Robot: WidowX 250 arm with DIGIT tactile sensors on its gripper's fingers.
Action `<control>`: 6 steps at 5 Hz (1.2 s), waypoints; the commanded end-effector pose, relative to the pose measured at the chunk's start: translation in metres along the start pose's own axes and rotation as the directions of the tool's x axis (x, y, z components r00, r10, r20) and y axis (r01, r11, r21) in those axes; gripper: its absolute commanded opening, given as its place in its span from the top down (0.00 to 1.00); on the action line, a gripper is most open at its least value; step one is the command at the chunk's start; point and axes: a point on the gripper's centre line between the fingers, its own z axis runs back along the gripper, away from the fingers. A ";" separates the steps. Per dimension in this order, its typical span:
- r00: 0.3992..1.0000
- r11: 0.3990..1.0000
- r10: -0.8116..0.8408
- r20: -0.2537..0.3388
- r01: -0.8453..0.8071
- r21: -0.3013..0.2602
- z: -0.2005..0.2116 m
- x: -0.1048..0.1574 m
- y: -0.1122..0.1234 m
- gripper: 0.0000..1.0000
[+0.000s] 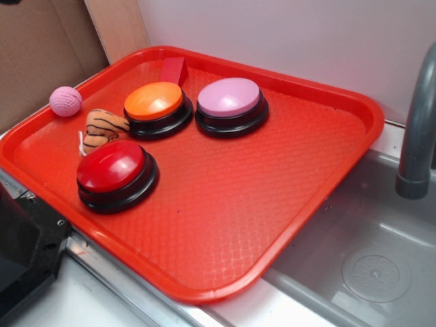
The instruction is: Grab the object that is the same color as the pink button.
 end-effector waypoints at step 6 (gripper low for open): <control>0.352 0.383 0.890 0.288 -0.922 -0.055 -0.068 0.067 0.140 0.00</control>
